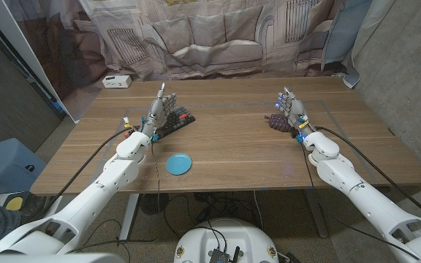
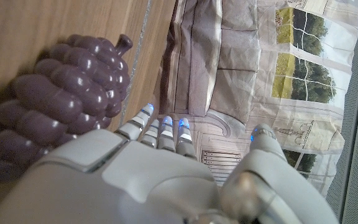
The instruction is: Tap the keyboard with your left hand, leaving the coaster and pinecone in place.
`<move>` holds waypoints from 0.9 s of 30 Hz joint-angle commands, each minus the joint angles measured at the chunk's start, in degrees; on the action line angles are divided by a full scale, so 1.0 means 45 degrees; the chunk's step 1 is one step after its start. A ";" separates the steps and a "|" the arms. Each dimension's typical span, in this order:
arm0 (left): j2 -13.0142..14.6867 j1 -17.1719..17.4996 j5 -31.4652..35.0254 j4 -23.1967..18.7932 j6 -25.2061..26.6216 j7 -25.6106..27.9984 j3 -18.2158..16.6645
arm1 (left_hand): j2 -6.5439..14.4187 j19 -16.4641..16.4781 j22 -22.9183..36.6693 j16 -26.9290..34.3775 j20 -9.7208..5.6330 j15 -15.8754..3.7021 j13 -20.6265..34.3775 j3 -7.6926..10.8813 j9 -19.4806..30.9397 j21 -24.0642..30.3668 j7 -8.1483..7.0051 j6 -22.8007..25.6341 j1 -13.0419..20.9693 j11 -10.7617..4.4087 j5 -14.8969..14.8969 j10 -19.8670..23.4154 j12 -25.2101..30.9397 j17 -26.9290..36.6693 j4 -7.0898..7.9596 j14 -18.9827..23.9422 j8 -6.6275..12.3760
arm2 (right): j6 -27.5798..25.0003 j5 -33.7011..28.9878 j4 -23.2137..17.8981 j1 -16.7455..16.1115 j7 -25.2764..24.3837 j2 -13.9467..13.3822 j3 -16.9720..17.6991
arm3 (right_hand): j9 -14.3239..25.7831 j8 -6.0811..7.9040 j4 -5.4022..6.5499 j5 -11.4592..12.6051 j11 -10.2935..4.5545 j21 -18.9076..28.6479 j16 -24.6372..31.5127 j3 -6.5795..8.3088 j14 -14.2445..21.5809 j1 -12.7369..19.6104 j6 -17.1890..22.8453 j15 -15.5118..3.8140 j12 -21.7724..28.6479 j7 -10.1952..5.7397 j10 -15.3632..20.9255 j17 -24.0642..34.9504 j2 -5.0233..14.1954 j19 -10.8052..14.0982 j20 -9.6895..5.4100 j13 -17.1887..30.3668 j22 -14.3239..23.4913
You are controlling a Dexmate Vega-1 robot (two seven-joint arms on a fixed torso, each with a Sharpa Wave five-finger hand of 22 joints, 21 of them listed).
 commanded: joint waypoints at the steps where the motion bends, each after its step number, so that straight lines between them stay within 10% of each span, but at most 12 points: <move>1: 0.0061 0.0406 -0.0249 -0.0270 -0.0824 -0.0499 -0.0275 | 0.0073 0.0059 0.0039 0.0111 0.0119 0.0063 -0.0026 0.0007 0.0067 0.0069 0.0035 0.0180 0.0165 -0.0034 0.0044 0.0280 0.0134 0.0012 0.0022 0.0156 0.0147 | 0.0073 0.0118 -0.0563 -0.0508 -0.0198 -0.0120 0.0128 | 0.0031 0.0081 -0.0004 0.0081 0.0131 0.0037 0.0054 0.0078 -0.0115 0.0103 0.0124 -0.0008 0.0054 0.0026 0.0022 0.0034 0.0020 0.0101 -0.0080 0.0038 0.0060; 27: 0.0374 0.0041 0.2306 0.0393 -0.2833 0.0751 -0.0173 | 0.0314 0.0758 0.0035 0.0348 0.0315 -0.0125 -0.0308 0.0090 0.0072 0.0117 -0.0186 0.1002 0.0502 -0.0167 -0.0065 0.1119 0.0454 -0.0005 -0.0198 0.1117 0.0368 | 0.0781 -0.0247 -0.1026 -0.0963 -0.0746 -0.0088 0.0314 | 0.0031 0.0116 -0.0015 0.0085 0.0119 0.0001 0.0058 0.0044 -0.0022 0.0080 0.0206 0.0029 0.0062 0.0040 0.0140 0.0012 0.0051 0.0160 -0.0015 0.0041 0.0061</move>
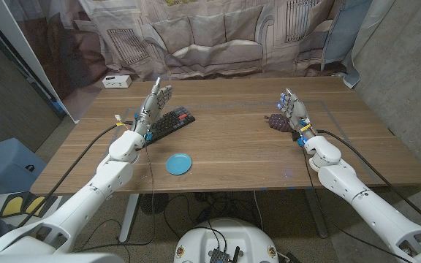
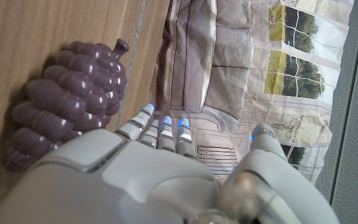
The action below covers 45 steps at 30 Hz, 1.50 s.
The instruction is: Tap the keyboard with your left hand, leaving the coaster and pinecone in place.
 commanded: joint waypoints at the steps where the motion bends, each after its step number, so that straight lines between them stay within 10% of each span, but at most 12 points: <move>1: 0.0076 -0.0188 0.1101 0.0467 -0.1013 0.0374 0.0121 | 0.0000 0.0241 0.0038 0.0077 0.0003 0.0001 -0.0007 -0.0005 0.0013 0.0078 -0.0021 0.0213 0.0196 -0.0059 -0.0029 0.0216 0.0080 0.0032 -0.0111 0.0313 0.0082 | 0.0356 -0.0172 -0.0265 -0.0219 -0.0207 -0.0030 0.0113 | 0.0033 0.0071 -0.0018 0.0086 0.0050 0.0004 0.0058 0.0043 -0.0020 0.0082 0.0125 0.0033 0.0059 0.0041 0.0090 0.0012 0.0052 0.0131 0.0035 0.0044 0.0064; 32: 0.1302 0.0069 0.5986 -0.0407 -0.1079 0.3838 0.0201 | 0.0115 0.0399 0.0038 0.0070 0.0142 -0.0115 -0.0139 0.0033 0.0020 -0.0020 -0.0110 0.0851 0.0411 -0.0189 -0.0113 0.0570 0.0149 0.0029 -0.0258 0.0759 0.0168 | 0.0488 -0.0346 -0.0409 -0.0402 -0.0427 0.0101 0.0022 | 0.0033 0.0085 -0.0032 0.0087 0.0049 -0.0026 0.0039 0.0007 0.0029 0.0062 0.0187 0.0029 -0.0001 0.0047 0.0047 -0.0006 0.0095 0.0214 0.0047 0.0047 0.0065; 45: 0.2003 0.0328 0.9059 -0.1674 0.0799 0.5890 0.0277 | 0.0166 0.0430 0.0038 0.0056 0.0132 -0.0208 -0.0176 0.0056 0.0022 -0.0060 -0.0175 0.1024 0.0501 -0.0292 -0.0145 0.0687 0.0164 0.0027 -0.0318 0.0890 0.0169 | 0.0634 -0.0511 -0.0553 -0.0442 -0.0432 0.0019 0.0031 | 0.0034 0.0102 -0.0041 0.0086 0.0009 -0.0002 0.0072 -0.0011 0.0154 0.0055 0.0248 -0.0002 0.0018 0.0074 0.0130 -0.0013 0.0106 0.0346 0.0047 0.0048 0.0064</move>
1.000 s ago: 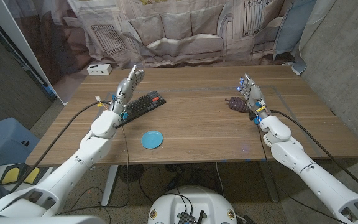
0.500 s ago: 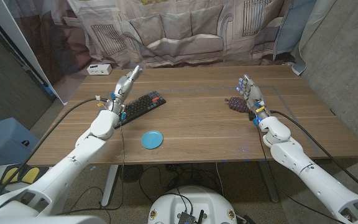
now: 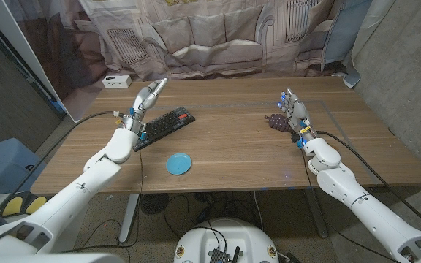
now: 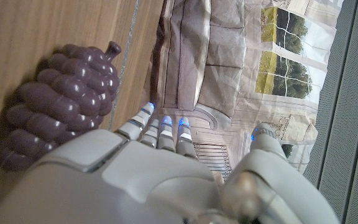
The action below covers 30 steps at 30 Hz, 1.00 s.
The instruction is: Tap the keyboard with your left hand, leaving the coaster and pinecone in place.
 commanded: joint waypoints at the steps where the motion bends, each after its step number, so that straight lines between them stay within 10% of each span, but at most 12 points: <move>1: 0.0653 0.0227 0.2497 -0.1060 0.1550 0.1592 0.0098 | 0.0020 0.0137 0.0041 0.0056 0.0043 -0.0022 0.0023 0.0007 0.0025 0.0001 0.0020 0.0178 0.0220 -0.0048 -0.0031 0.0170 0.0066 0.0023 -0.0055 0.0125 0.0068 | 0.0139 -0.0162 -0.0126 -0.0028 -0.0024 -0.0049 0.0010 | 0.0037 0.0051 -0.0042 0.0086 0.0091 -0.0003 0.0075 -0.0014 0.0068 0.0054 0.0133 0.0001 0.0029 0.0056 0.0116 0.0019 0.0106 0.0147 -0.0023 0.0051 0.0067; 30: 0.1552 0.0371 0.5085 -0.3102 0.5676 0.2954 0.0645 | 0.0306 0.0089 0.0055 -0.0083 0.0656 -0.0069 -0.0040 0.0094 0.0044 -0.0149 -0.0584 0.1484 0.0407 -0.0130 -0.0140 0.0413 0.0051 0.0027 -0.0168 0.0309 0.0280 | 0.0029 0.0053 -0.0308 -0.0345 -0.0164 -0.0160 0.0205 | 0.0038 0.0058 -0.0069 0.0090 0.0017 0.0001 0.0081 -0.0053 0.0203 0.0053 0.0208 0.0001 -0.0001 0.0062 0.0132 0.0001 0.0127 0.0346 0.0016 0.0053 0.0066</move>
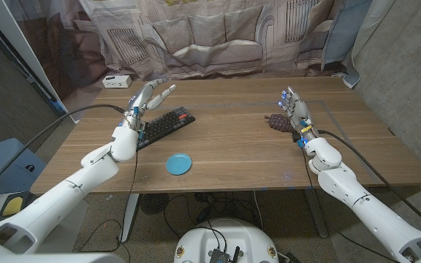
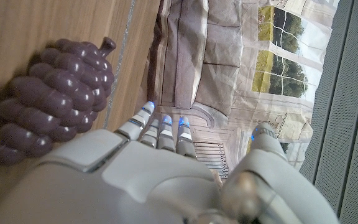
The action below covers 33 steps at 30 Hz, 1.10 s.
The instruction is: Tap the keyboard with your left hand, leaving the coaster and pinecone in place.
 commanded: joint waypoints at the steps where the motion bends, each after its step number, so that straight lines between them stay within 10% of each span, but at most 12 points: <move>1: 0.0485 -0.0021 0.0427 -0.0999 0.1702 -0.0204 0.0214 | 0.0027 -0.0132 0.0058 -0.0133 0.0282 0.0214 0.0017 -0.0019 0.0046 -0.0098 -0.0116 0.0333 0.0104 0.0017 -0.0053 -0.0170 -0.0096 0.0030 -0.0062 -0.0225 0.0064 | -0.0051 0.0061 -0.0202 -0.0273 -0.0196 -0.0085 0.0118 | 0.0040 0.0060 -0.0024 0.0090 -0.0047 0.0001 0.0080 -0.0007 0.0110 0.0053 0.0146 0.0037 -0.0001 -0.0014 0.0065 -0.0001 0.0128 0.0144 0.0040 0.0054 0.0068; 33: 0.1828 -0.1122 0.1903 -0.2954 0.5421 -0.3006 0.1249 | -0.0222 -0.1125 0.0095 -0.0246 0.0927 0.0258 0.0019 -0.0669 0.0036 -0.0250 0.0668 0.3723 -0.0870 -0.0260 -0.0098 -0.1232 -0.0403 0.0080 0.0319 -0.1241 0.0579 | -0.0051 0.0096 -0.0807 -0.1037 -0.0684 -0.0254 0.0400 | 0.0042 0.0066 -0.0030 0.0086 -0.0061 -0.0038 0.0065 -0.0046 0.0164 0.0032 0.0221 0.0152 -0.0006 -0.0048 0.0128 -0.0003 0.0164 0.0200 0.0148 0.0057 0.0072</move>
